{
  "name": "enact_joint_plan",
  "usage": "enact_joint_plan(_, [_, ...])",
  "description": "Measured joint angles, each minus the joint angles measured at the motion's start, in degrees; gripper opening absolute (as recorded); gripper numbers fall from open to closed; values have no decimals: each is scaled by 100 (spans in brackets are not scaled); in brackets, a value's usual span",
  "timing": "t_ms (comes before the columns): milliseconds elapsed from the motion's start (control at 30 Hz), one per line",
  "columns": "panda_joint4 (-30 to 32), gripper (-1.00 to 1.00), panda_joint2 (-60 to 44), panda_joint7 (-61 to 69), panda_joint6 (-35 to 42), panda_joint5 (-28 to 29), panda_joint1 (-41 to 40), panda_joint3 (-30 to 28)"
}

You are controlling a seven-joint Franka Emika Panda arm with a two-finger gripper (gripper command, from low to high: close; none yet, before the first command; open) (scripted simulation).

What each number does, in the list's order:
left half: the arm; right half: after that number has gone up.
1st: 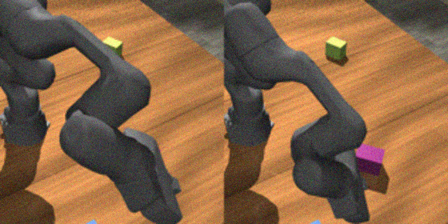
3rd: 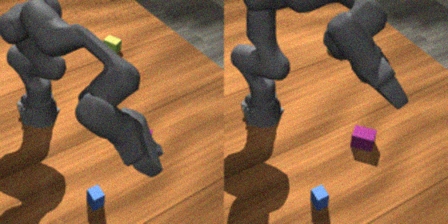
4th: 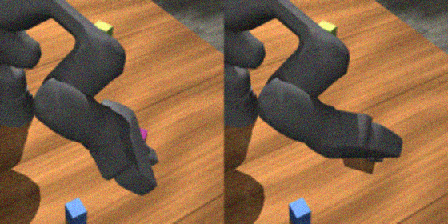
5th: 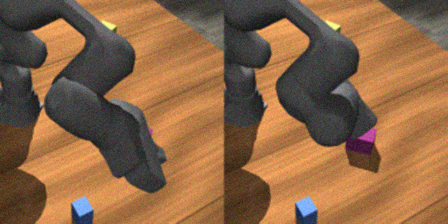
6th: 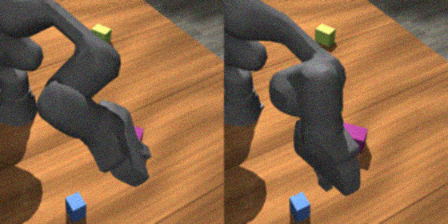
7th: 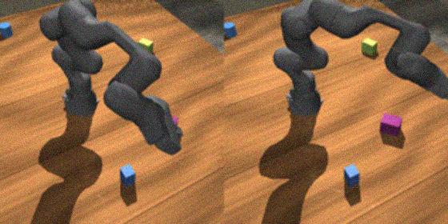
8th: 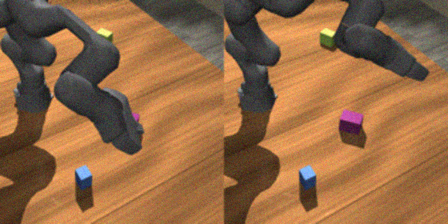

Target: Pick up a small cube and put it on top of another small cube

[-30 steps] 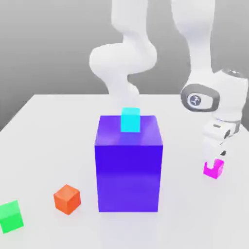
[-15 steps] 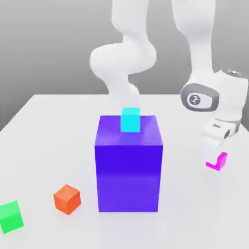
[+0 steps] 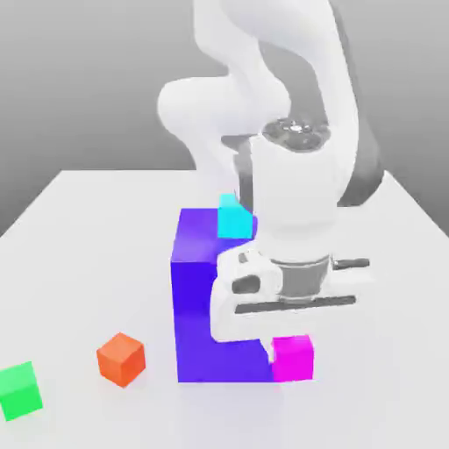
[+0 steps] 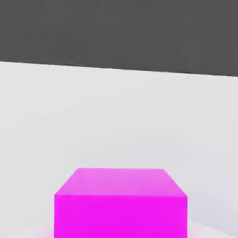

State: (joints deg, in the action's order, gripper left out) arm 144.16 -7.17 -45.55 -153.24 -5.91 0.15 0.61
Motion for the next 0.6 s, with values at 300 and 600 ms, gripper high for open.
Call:
enact_joint_plan(300, [-612,-100,-253,309,441,-164,-1376,-1278])
enact_joint_plan(600, [-926,100,-1238,609,-40,-508,-1971,-1452])
